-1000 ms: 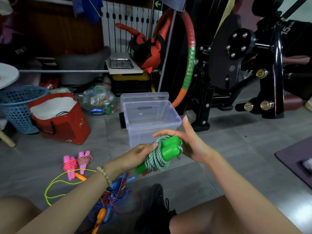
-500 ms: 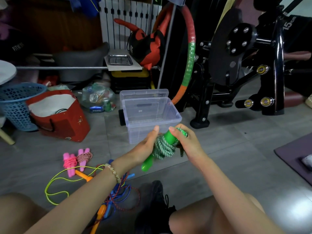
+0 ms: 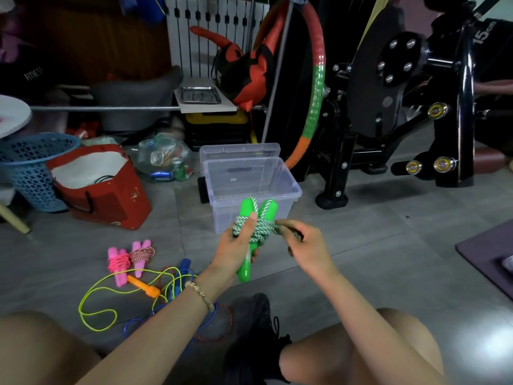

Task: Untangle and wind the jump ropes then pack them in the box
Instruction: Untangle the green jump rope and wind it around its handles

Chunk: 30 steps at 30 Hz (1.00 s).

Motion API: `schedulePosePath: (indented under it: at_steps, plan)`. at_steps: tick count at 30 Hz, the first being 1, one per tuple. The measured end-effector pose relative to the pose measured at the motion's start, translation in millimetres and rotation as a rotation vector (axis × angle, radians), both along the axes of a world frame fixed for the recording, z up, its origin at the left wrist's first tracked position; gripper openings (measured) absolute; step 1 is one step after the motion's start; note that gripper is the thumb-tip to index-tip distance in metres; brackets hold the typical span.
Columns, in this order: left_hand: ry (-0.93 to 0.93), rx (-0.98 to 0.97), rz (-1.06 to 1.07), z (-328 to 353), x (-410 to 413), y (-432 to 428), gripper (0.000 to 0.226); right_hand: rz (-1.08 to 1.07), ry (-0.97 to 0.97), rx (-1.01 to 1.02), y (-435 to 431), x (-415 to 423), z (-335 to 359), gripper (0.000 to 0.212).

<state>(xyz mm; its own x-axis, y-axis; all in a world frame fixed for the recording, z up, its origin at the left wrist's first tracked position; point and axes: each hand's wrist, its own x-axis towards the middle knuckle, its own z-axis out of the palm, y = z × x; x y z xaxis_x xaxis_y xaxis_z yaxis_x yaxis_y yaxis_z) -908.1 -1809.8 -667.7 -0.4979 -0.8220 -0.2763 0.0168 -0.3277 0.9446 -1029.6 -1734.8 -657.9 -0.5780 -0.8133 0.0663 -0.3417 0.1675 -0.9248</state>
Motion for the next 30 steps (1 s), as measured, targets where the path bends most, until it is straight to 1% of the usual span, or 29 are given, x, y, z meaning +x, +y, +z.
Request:
schedulePosePath:
  at_steps: [4,6,10,15,18,19,22,27,30]
  plan:
    - [0.034,-0.004,0.034,-5.7,4.2,-9.1,0.033,-0.017,0.202,-0.053,7.5,-0.8,2.6,0.011]
    - [0.045,-0.003,0.013,-7.8,8.1,-10.6,0.031,0.021,0.287,-0.084,8.5,2.1,10.4,0.010]
    - [-0.024,-0.001,-0.081,-9.3,12.1,-9.1,0.042,0.249,0.202,-0.112,4.9,12.0,27.1,0.019]
    - [-0.073,-0.037,-0.167,-12.0,15.6,-9.9,0.047,0.353,0.353,-0.006,-0.3,5.4,32.4,0.024]
    - [-0.066,-0.091,-0.169,-10.9,16.8,-10.1,0.057,0.310,0.358,0.006,-1.8,3.7,34.4,0.017]
    - [-0.059,-0.120,-0.175,-10.9,16.6,-10.2,0.053,0.287,0.336,-0.013,-2.5,5.4,35.4,0.013]
    - [-0.044,-0.162,-0.184,-9.8,17.3,-9.2,0.031,0.198,0.289,-0.065,-3.8,12.2,36.6,0.008]
    - [-0.011,-0.168,-0.159,-5.5,18.7,-7.5,0.017,0.130,0.424,-0.163,-1.4,19.0,31.8,0.011]
    - [-0.044,-0.195,-0.151,-5.2,20.6,-7.0,0.025,0.122,0.451,-0.192,-1.3,20.4,31.6,0.010]
